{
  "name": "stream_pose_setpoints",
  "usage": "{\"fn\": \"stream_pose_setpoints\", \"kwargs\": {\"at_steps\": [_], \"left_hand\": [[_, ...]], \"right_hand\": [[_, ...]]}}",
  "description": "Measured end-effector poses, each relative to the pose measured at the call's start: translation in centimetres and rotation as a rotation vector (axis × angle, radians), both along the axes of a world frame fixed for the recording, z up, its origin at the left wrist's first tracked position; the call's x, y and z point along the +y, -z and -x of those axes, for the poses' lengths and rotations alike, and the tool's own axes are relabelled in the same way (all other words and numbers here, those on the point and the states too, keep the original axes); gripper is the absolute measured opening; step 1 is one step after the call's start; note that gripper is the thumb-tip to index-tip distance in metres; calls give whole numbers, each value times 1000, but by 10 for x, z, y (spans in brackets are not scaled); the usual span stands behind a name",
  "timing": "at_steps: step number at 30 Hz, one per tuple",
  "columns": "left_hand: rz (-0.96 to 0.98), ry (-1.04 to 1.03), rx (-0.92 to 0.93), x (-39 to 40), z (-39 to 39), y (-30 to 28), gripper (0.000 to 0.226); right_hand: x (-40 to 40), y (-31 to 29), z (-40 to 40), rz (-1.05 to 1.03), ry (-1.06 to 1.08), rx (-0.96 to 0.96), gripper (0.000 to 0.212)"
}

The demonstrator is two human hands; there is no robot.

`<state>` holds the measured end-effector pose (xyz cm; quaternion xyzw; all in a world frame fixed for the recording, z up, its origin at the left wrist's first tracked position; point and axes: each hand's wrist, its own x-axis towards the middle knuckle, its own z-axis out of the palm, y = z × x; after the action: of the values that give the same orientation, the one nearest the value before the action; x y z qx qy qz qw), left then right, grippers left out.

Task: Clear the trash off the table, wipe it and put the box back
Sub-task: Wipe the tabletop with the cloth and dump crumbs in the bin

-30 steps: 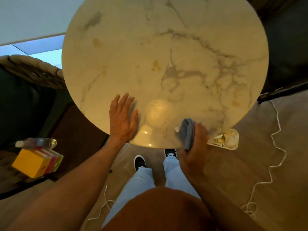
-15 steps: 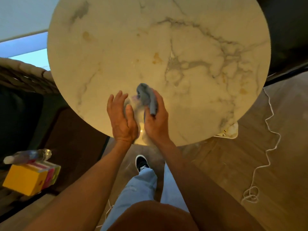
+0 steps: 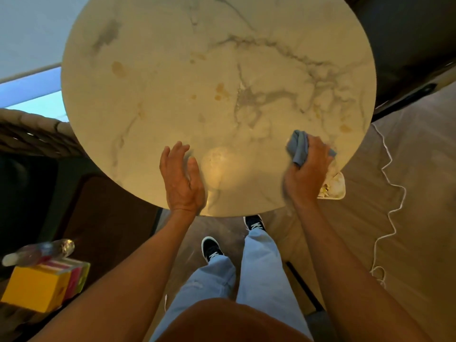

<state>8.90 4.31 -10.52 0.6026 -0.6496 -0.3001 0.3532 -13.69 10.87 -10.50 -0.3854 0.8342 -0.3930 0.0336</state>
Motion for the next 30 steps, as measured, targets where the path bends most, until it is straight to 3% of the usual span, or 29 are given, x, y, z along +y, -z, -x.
{"fn": "stream_pose_setpoints", "kwargs": {"at_steps": [5,10,15,20,24,30], "left_hand": [[-10,-8,2,3,1,0,48],[-6,-16,13,4,1,-1,47],[47,-46,65,1,0,-1,43],[13,-103,46,-2,-1,-2,55],[56,-19,14,-16,14,-11,47],[114,164,-82,-43,40,-8,46]], "right_hand": [[-25,8,-37,-23,-177,-67,62],[-47,7,-77,-1,-415,-119,63],[-56,-6,-134,27,-629,-435,55],[-50,-34,-115,233,-347,-728,43],[-20,-40,-35,395,-99,-515,43],[4,-28,80,287,168,-144,58]]}}
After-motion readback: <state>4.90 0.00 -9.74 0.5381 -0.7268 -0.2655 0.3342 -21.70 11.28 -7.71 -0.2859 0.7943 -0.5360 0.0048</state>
